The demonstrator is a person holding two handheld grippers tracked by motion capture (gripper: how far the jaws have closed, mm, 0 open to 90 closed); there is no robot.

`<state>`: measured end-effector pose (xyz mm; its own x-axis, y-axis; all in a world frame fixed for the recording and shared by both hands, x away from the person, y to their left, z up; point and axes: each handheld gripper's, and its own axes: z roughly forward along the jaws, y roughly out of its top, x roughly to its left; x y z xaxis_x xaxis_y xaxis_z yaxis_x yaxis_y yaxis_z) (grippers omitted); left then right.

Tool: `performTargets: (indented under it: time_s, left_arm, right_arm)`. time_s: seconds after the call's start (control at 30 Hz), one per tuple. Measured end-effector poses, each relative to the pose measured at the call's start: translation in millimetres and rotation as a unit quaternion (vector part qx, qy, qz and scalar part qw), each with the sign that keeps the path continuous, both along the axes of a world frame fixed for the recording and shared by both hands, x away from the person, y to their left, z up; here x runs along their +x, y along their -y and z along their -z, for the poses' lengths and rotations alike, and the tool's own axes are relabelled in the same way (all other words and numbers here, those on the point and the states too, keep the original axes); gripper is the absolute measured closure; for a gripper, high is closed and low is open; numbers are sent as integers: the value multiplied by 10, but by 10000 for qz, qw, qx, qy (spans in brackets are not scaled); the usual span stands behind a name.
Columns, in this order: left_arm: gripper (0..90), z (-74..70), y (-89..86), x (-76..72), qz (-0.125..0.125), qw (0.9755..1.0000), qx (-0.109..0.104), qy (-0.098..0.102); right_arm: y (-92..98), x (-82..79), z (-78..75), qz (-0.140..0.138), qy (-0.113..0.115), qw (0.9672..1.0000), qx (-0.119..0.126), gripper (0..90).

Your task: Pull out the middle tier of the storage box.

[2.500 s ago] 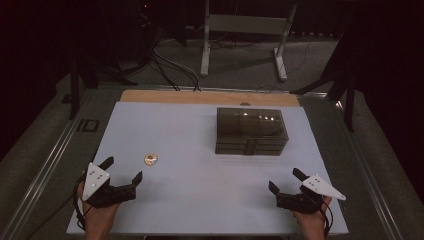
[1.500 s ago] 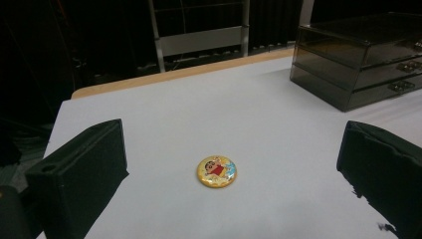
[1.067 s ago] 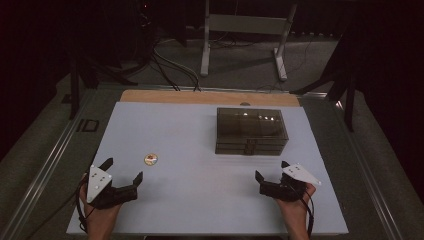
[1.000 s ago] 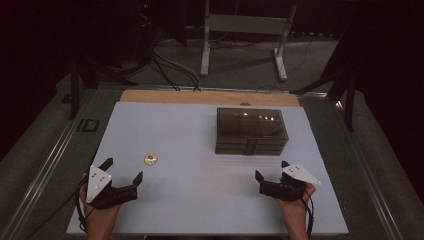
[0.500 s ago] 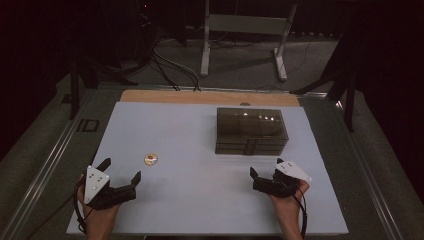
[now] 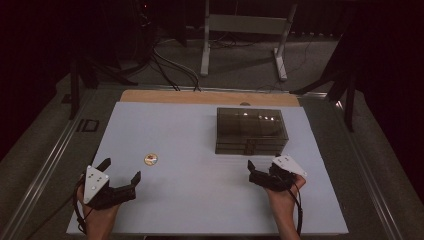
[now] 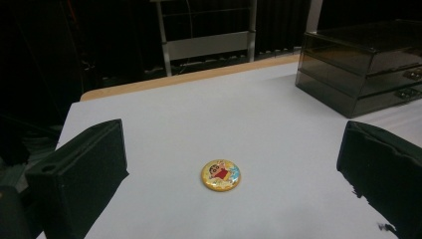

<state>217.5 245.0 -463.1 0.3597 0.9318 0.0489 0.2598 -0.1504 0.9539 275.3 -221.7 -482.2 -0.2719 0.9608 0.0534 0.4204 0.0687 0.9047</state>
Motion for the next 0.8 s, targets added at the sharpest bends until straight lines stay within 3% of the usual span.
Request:
performTargets:
  time_s: [0.8]
  left_arm:
    - [7, 6, -2, 1, 0, 10000, -22, -11]
  right_arm:
    - [-151, 157, 82, 354, -66, 9993, 65, 0]
